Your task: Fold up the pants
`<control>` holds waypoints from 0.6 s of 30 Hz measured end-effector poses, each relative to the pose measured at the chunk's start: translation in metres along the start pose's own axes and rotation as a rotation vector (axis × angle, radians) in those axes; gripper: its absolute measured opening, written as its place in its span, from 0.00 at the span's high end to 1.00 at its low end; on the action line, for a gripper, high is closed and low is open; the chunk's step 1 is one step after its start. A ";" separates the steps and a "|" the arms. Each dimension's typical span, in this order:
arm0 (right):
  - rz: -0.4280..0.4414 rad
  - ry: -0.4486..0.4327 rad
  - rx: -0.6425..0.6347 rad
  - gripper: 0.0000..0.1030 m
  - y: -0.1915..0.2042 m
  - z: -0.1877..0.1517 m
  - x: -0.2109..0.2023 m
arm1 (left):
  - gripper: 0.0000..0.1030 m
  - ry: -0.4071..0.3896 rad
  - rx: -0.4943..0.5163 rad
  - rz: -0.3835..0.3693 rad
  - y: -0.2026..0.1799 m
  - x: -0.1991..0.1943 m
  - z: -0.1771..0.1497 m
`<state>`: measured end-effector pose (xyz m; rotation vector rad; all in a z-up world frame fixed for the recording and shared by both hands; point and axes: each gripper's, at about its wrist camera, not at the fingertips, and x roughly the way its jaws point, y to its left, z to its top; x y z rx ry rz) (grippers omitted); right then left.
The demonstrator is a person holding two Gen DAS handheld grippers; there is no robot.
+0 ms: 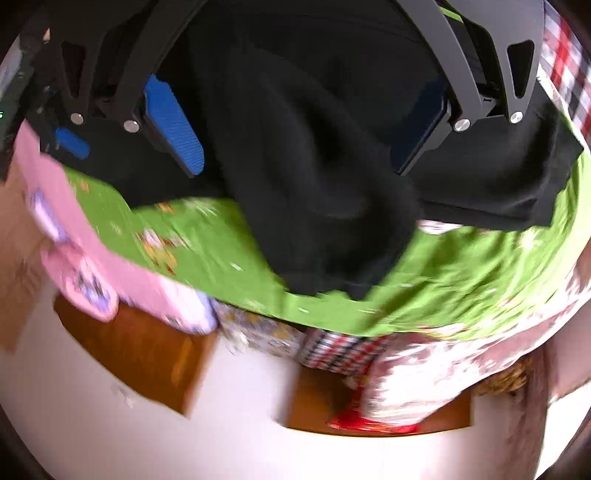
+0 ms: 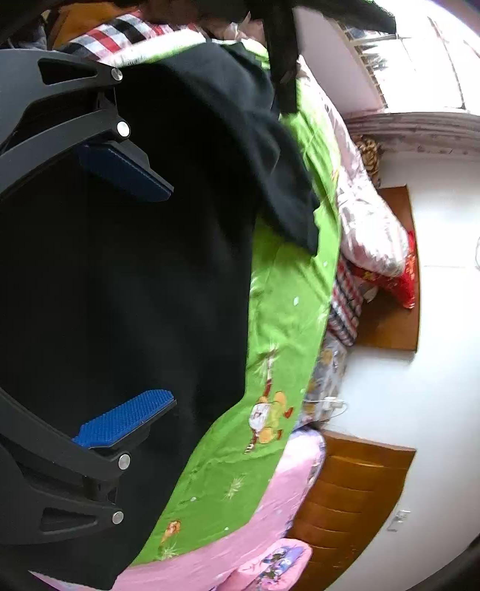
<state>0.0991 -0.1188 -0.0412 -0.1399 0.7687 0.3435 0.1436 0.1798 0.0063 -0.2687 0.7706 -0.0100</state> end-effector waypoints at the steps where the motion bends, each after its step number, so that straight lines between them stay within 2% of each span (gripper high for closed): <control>1: 0.017 -0.012 0.053 0.05 -0.007 0.000 0.003 | 0.02 -0.016 -0.042 0.027 0.025 -0.005 0.001; 4: 0.120 -0.089 0.076 0.08 -0.004 0.017 -0.011 | 0.02 -0.072 -0.180 0.124 0.106 -0.037 -0.006; 6: 0.240 -0.163 0.003 0.08 0.019 0.047 -0.026 | 0.02 -0.097 -0.257 0.166 0.148 -0.060 -0.017; 7: 0.292 -0.167 -0.051 0.08 0.034 0.061 -0.026 | 0.02 -0.109 -0.299 0.190 0.168 -0.069 -0.024; 10: 0.447 -0.146 -0.296 0.06 0.101 0.098 -0.013 | 0.02 -0.105 -0.424 0.233 0.220 -0.087 -0.053; 12: 0.528 -0.085 -0.453 0.07 0.156 0.120 0.014 | 0.03 -0.094 -0.462 0.227 0.234 -0.085 -0.067; 16: 0.577 0.027 -0.597 0.07 0.245 0.157 0.078 | 0.09 -0.092 -0.532 0.174 0.252 -0.070 -0.078; 17: 0.586 0.043 -0.631 0.09 0.269 0.164 0.093 | 0.10 -0.098 -0.545 0.165 0.257 -0.067 -0.078; 18: 0.591 0.053 -0.654 0.15 0.283 0.169 0.106 | 0.15 -0.102 -0.556 0.155 0.261 -0.061 -0.075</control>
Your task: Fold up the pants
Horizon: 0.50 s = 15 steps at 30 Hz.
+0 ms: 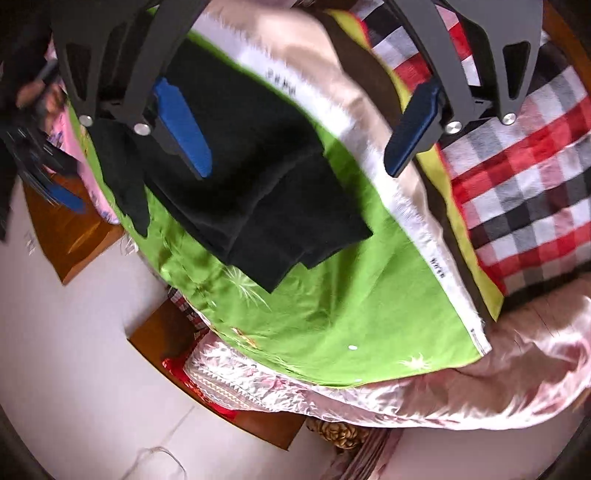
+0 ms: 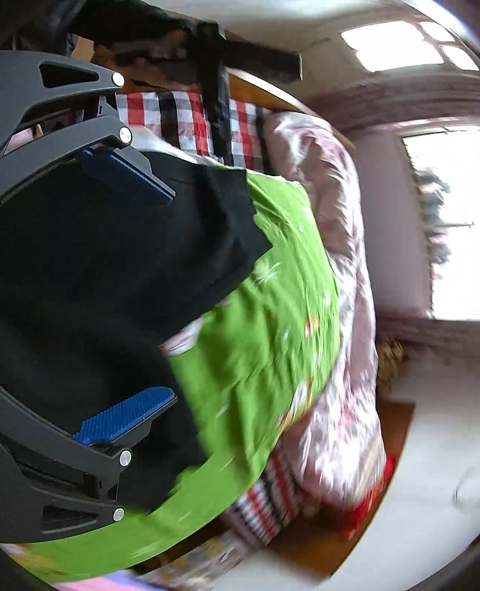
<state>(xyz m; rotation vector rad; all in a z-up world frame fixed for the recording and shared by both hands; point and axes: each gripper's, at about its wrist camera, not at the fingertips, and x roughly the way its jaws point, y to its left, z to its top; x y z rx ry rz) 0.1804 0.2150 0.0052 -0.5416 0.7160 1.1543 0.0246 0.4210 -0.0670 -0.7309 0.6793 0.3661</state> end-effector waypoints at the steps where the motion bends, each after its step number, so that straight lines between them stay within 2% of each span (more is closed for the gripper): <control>1: 0.008 0.018 -0.018 0.18 0.006 0.010 0.016 | 0.18 0.002 -0.008 -0.001 0.001 0.007 0.003; 4: 0.003 0.078 -0.067 0.21 0.007 0.035 0.066 | 0.24 -0.001 -0.004 0.032 0.004 0.021 0.009; 6: 0.043 0.108 -0.072 0.23 0.010 0.044 0.092 | 0.25 0.003 -0.003 0.056 0.008 0.031 0.013; 8: 0.084 0.133 -0.094 0.25 0.018 0.048 0.109 | 0.28 0.010 -0.019 0.049 0.015 0.038 0.016; 12: 0.099 0.202 -0.124 0.29 0.025 0.042 0.133 | 0.36 0.029 -0.019 0.047 0.021 0.049 0.016; 13: 0.114 0.202 -0.111 0.30 0.024 0.041 0.135 | 0.43 0.023 -0.014 0.044 0.022 0.049 0.015; 14: 0.140 0.200 -0.106 0.41 0.024 0.040 0.135 | 0.50 0.015 -0.006 0.045 0.021 0.049 0.015; 15: 0.178 0.194 -0.112 0.62 0.027 0.040 0.132 | 0.68 0.006 0.003 0.048 0.021 0.047 0.015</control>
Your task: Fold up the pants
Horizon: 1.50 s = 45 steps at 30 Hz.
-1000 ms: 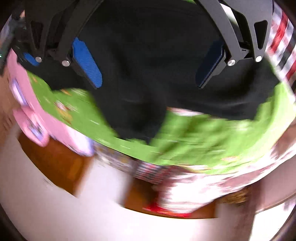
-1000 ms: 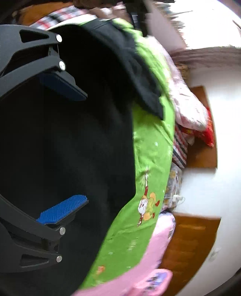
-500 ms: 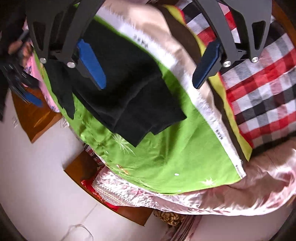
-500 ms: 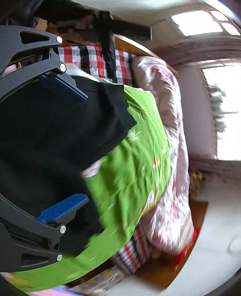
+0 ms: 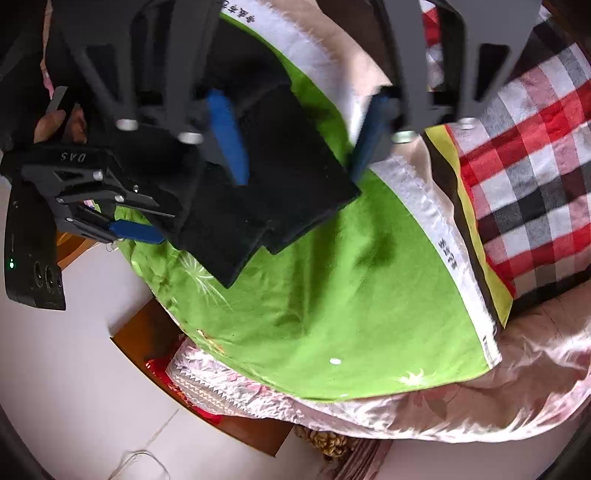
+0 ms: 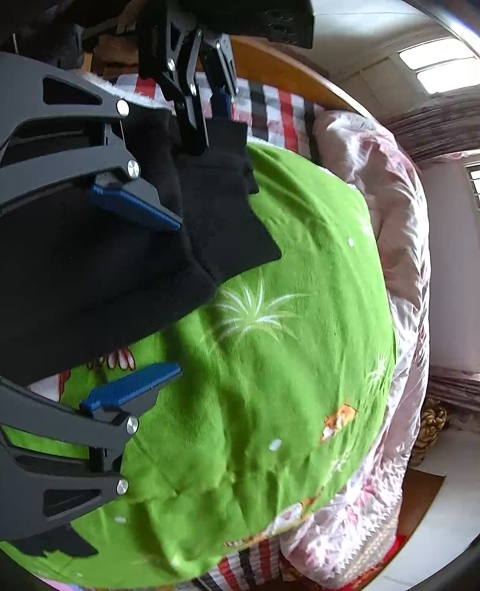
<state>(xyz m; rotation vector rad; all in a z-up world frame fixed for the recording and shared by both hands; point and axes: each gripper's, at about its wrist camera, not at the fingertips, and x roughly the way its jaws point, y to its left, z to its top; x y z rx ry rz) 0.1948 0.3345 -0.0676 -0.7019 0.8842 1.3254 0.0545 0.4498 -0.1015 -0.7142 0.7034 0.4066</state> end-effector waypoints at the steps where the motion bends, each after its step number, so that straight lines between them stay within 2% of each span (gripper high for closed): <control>1: -0.011 -0.005 -0.015 0.68 0.003 0.000 -0.001 | 0.84 -0.005 0.011 0.008 -0.001 -0.002 0.000; 2: -0.042 -0.006 -0.036 0.81 0.009 -0.001 -0.003 | 0.89 -0.009 0.019 0.007 -0.001 -0.005 0.001; 3: -0.065 -0.008 -0.050 0.84 0.013 -0.003 -0.005 | 0.95 -0.017 0.021 -0.014 0.000 -0.009 0.002; 6: -0.130 -0.054 -0.089 0.86 0.027 -0.005 -0.015 | 0.95 -0.060 0.043 -0.023 -0.006 -0.025 0.001; 11: -0.209 -0.151 -0.090 0.87 0.032 -0.001 -0.045 | 0.95 -0.174 0.167 0.004 -0.037 -0.053 0.005; 13: -0.225 -0.151 -0.072 0.87 0.025 0.006 -0.045 | 0.95 -0.164 0.164 0.012 -0.039 -0.048 0.014; 16: -0.273 -0.096 -0.079 0.87 0.021 0.012 -0.022 | 0.95 -0.124 0.133 0.043 -0.032 -0.024 0.026; 18: -0.294 -0.047 -0.060 0.87 0.012 0.010 -0.002 | 0.95 -0.065 0.114 0.047 -0.026 -0.001 0.027; 20: -0.301 -0.053 -0.020 0.85 0.005 0.008 0.004 | 0.94 -0.040 0.114 0.072 -0.023 0.012 0.020; 23: -0.270 -0.045 0.060 0.83 -0.003 0.013 -0.004 | 0.74 -0.082 0.110 0.157 -0.022 0.003 0.014; 24: -0.255 -0.053 0.085 0.82 -0.005 0.014 -0.011 | 0.57 -0.101 0.092 0.210 -0.021 -0.003 0.014; 25: -0.242 -0.069 0.107 0.82 -0.006 0.015 -0.020 | 0.34 -0.138 0.075 0.289 -0.020 -0.012 0.013; 26: -0.228 -0.093 0.137 0.82 -0.009 0.015 -0.034 | 0.26 -0.215 0.059 0.370 -0.022 -0.030 0.010; 27: -0.217 -0.114 0.175 0.82 -0.014 0.013 -0.053 | 0.23 -0.253 0.061 0.374 -0.025 -0.041 0.007; 29: -0.203 -0.161 0.236 0.79 -0.023 0.001 -0.086 | 0.18 -0.294 0.109 0.305 -0.040 -0.066 -0.004; 30: -0.194 -0.197 0.271 0.66 -0.032 -0.010 -0.106 | 0.09 -0.296 0.136 0.258 -0.050 -0.074 -0.009; 31: -0.180 -0.223 0.304 0.51 -0.041 -0.021 -0.121 | 0.01 -0.295 0.184 0.176 -0.065 -0.083 -0.019; 32: -0.177 -0.259 0.365 0.14 -0.056 -0.040 -0.142 | 0.02 -0.285 0.218 0.128 -0.076 -0.085 -0.024; 33: -0.167 -0.307 0.426 0.05 -0.071 -0.061 -0.162 | 0.02 -0.255 0.272 0.067 -0.093 -0.085 -0.031; 36: -0.145 -0.369 0.606 0.05 -0.115 -0.123 -0.199 | 0.02 -0.179 0.400 -0.054 -0.142 -0.076 -0.049; 38: -0.173 -0.369 0.732 0.05 -0.141 -0.171 -0.212 | 0.02 -0.131 0.473 -0.127 -0.172 -0.068 -0.064; 39: -0.167 -0.361 0.763 0.05 -0.146 -0.184 -0.214 | 0.02 -0.103 0.504 -0.154 -0.187 -0.062 -0.071; 41: -0.143 -0.329 0.858 0.06 -0.159 -0.219 -0.208 | 0.02 -0.064 0.547 -0.153 -0.206 -0.048 -0.086; 43: -0.088 -0.314 0.916 0.12 -0.167 -0.239 -0.198 | 0.02 -0.022 0.578 -0.143 -0.217 -0.035 -0.096; 45: -0.015 -0.282 0.968 0.22 -0.169 -0.250 -0.180 | 0.02 0.058 0.578 -0.118 -0.220 -0.016 -0.106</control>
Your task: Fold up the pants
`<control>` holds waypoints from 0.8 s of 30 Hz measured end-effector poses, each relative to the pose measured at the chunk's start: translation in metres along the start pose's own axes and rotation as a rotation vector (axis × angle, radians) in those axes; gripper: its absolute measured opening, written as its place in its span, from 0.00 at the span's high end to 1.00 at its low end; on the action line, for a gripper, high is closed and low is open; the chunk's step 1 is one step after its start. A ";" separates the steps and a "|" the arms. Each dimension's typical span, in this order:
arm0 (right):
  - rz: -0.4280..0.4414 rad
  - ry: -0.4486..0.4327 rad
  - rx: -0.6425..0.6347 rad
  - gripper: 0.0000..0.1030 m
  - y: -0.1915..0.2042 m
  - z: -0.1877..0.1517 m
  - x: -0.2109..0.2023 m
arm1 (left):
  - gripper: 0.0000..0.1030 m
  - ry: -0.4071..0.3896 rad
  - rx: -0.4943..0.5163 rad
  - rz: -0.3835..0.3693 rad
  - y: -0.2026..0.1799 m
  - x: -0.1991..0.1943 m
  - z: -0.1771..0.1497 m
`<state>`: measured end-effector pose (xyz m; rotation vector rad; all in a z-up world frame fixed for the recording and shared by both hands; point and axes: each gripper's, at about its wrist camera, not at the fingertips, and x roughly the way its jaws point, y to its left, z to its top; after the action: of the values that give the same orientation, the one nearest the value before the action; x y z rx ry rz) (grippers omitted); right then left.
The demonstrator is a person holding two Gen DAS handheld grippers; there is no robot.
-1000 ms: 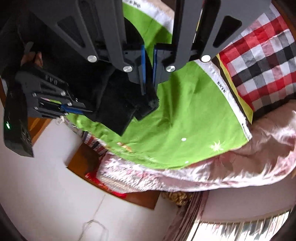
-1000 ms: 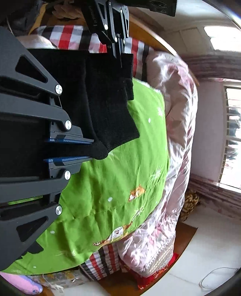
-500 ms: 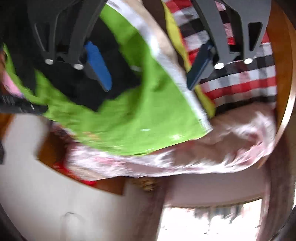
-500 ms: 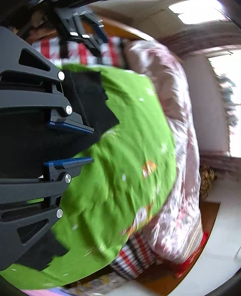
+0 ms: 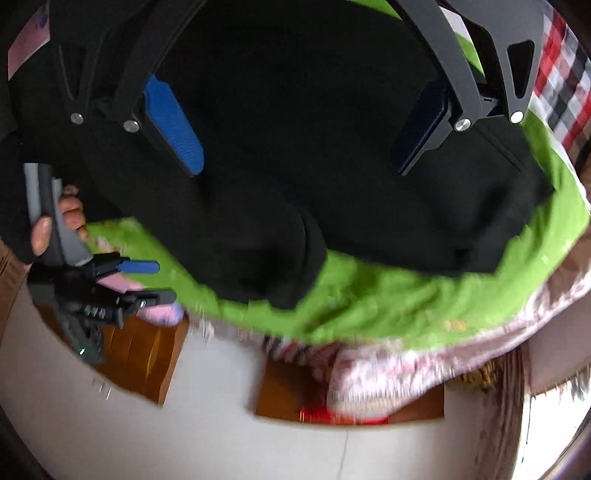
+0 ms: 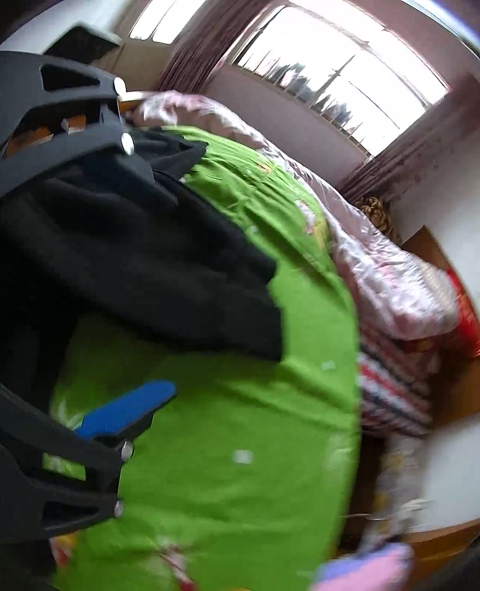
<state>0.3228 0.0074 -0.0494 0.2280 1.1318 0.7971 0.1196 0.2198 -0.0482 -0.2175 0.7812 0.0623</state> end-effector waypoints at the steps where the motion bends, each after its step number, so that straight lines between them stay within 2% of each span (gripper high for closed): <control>1: 0.007 0.028 0.013 0.25 -0.002 -0.003 0.006 | 0.02 0.051 -0.017 -0.005 0.002 0.012 -0.003; 2: 0.035 0.056 0.012 0.37 -0.001 -0.007 0.014 | 0.02 0.078 -0.031 -0.009 0.008 0.018 -0.007; 3: 0.058 0.072 0.002 0.50 0.002 -0.010 0.022 | 0.02 0.067 -0.032 -0.016 0.009 0.018 -0.006; 4: 0.059 0.081 -0.006 0.55 0.004 -0.012 0.027 | 0.02 0.070 -0.048 -0.037 0.012 0.016 -0.005; 5: 0.037 0.071 -0.031 0.77 0.010 -0.014 0.030 | 0.02 0.073 -0.066 -0.047 0.017 0.016 -0.003; 6: 0.011 0.042 -0.058 0.85 0.017 -0.015 0.028 | 0.02 0.063 -0.096 -0.049 0.024 0.012 0.000; 8: 0.007 -0.051 -0.158 0.87 0.045 -0.020 0.012 | 0.02 0.009 -0.158 -0.055 0.041 -0.009 0.005; 11: 0.034 -0.100 -0.324 0.87 0.110 -0.030 -0.004 | 0.02 -0.075 -0.251 -0.066 0.074 -0.035 0.013; 13: 0.050 -0.090 -0.429 0.87 0.155 -0.039 -0.001 | 0.02 -0.116 -0.321 -0.049 0.097 -0.046 0.013; 15: 0.071 -0.037 -0.545 0.85 0.207 -0.056 0.019 | 0.02 -0.118 -0.399 -0.016 0.124 -0.051 0.005; 19: 0.102 0.106 -0.687 0.66 0.261 -0.099 0.070 | 0.02 -0.070 -0.511 0.029 0.164 -0.051 -0.020; 20: 0.121 0.153 -0.724 0.44 0.272 -0.114 0.084 | 0.02 -0.059 -0.521 0.051 0.170 -0.051 -0.028; 21: 0.120 0.176 -0.747 0.32 0.277 -0.124 0.094 | 0.02 -0.050 -0.531 0.076 0.178 -0.052 -0.034; 22: 0.093 0.192 -0.775 0.31 0.283 -0.135 0.106 | 0.02 -0.043 -0.548 0.108 0.187 -0.053 -0.041; 24: 0.104 0.216 -0.795 0.31 0.289 -0.147 0.115 | 0.02 -0.043 -0.571 0.125 0.199 -0.062 -0.050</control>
<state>0.0858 0.2565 -0.0394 -0.4767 0.9245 1.3231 0.0134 0.4042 -0.0730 -0.7059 0.7193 0.4100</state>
